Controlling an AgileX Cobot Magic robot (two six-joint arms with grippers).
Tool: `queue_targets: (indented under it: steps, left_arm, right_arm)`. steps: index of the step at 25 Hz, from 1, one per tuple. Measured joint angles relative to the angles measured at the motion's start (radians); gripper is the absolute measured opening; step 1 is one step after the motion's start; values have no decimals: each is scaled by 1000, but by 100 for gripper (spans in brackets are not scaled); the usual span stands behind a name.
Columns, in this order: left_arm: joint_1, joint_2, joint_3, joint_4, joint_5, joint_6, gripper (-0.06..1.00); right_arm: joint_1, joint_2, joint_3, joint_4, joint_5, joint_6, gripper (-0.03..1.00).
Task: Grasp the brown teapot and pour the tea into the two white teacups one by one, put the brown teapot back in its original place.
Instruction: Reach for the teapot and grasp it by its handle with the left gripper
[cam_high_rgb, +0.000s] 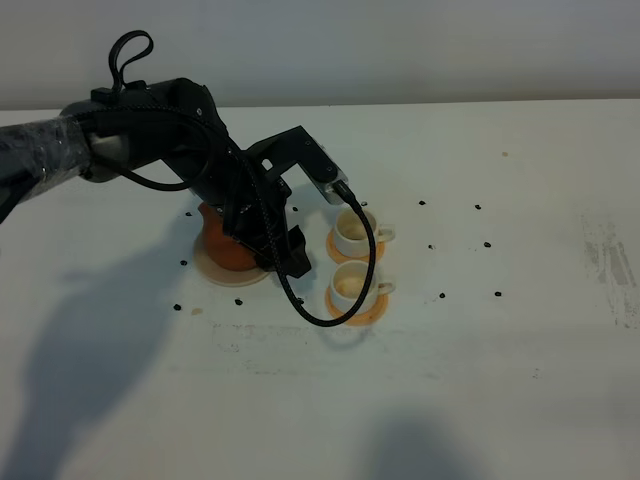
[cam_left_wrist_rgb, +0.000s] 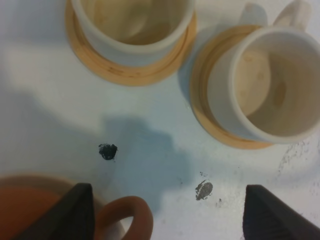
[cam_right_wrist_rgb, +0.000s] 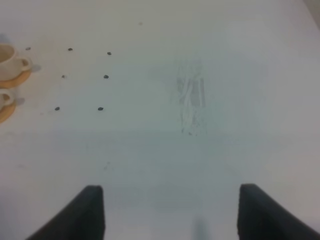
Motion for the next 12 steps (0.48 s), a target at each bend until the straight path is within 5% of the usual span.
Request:
queue_targets:
  steps: [12]
  left_arm:
    - [22, 0, -1, -21, 14, 0, 60]
  right_arm:
    - [0, 0, 0, 0, 0, 0, 54]
